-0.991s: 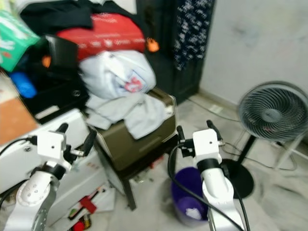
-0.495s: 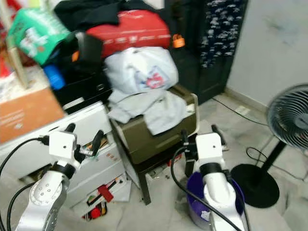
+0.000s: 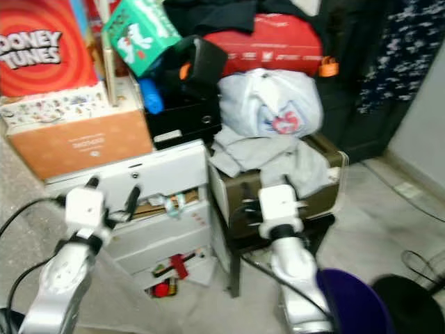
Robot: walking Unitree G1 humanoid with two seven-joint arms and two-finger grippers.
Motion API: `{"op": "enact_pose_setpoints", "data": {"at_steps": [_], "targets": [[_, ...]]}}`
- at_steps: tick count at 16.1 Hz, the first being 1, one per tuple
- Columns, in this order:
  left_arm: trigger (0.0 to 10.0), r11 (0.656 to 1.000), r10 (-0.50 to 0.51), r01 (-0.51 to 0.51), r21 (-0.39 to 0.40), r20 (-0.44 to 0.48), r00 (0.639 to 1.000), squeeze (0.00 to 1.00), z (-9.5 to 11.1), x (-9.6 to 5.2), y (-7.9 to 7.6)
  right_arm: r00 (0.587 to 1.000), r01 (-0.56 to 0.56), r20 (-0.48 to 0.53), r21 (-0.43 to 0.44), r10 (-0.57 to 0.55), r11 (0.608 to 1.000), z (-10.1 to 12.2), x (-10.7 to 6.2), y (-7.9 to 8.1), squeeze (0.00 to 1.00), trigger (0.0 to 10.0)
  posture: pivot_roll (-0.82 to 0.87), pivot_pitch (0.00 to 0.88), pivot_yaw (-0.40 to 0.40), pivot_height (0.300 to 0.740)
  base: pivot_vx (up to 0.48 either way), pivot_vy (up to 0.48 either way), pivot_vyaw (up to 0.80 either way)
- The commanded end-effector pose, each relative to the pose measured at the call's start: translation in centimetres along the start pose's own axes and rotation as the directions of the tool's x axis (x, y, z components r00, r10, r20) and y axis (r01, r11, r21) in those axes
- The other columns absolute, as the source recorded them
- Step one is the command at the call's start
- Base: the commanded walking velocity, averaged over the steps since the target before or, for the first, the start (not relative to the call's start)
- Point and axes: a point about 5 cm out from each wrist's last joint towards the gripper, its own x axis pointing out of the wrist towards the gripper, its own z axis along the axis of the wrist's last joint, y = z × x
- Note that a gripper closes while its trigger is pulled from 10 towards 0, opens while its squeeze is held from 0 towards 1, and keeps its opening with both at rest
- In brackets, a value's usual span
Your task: Clean up the room
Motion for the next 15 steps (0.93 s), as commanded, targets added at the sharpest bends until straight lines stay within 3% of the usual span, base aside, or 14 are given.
{"op": "enact_pose_setpoints", "data": {"at_steps": [1, 4, 8, 10, 11, 13, 15], "targets": [[10.0, 0.999, -0.054, 0.054, 0.0, 0.003, 0.999, 0.0, 0.0, 0.0, -0.9, 1.0, 0.019, -0.021, 0.003, -0.019, 1.0, -0.6, -0.2, -0.3, 0.0, 10.0, -0.06, 0.0, 0.062, 0.74, 0.0, 0.0, 0.8], [10.0, 0.993, -0.119, 0.119, 0.009, 0.003, 0.993, 0.0, 0.0, 0.4, -2.3, 1.0, 0.001, -0.013, -0.014, -0.001, 1.0, -0.8, -0.6, -0.1, 0.0, 10.0, -0.08, 0.0, 0.078, 0.74, 0.0, 0.0, 0.33], [10.0, 0.99, -0.136, 0.136, -0.031, -0.011, 0.991, 0.0, -0.2, 0.5, -2.6, 0.995, 0.083, -0.051, -0.023, -0.084, 0.996, -1.5, -1.0, -2.0, 0.0, 10.0, -0.11, 0.0, 0.087, 0.74, 0.0, 0.0, 0.0], [10.0, 0.987, -0.162, 0.16, -0.028, -0.073, 0.984, 0.0, -1.7, -1.1, -2.0, 0.988, 0.106, -0.103, -0.075, -0.113, 0.992, -2.8, -2.7, -3.1, 0.0, 10.0, -0.1, 0.0, 0.082, 0.74, 0.0, 0.0, 0.0], [10.0, 0.981, -0.196, 0.194, -0.028, -0.128, 0.972, 0.0, -2.8, -2.5, -1.5, 0.972, 0.156, -0.16, -0.121, -0.175, 0.98, -4.3, -4.0, -4.5, 0.0, 10.0, -0.09, 0.0, 0.079, 0.74, 0.0, 0.0, 0.0], [10.0, 0.946, -0.306, 0.319, 0.056, -0.167, 0.937, 0.0, -3.7, -4.5, -1.8, 0.941, 0.212, -0.227, -0.175, -0.249, 0.961, -6.1, -5.4, -6.2, 0.0, 10.0, -0.07, 0.0, 0.079, 0.74, 0.0, 0.0, 0.0], [10.0, 0.931, -0.337, 0.358, 0.066, -0.215, 0.916, 0.0, -4.8, -6.7, -1.7, 0.906, 0.245, -0.304, -0.184, -0.293, 0.952, -7.9, -6.2, -7.1, 0.0, 10.0, -0.06, 0.0, 0.08, 0.74, 0.0, 0.0, 0.0]]}}
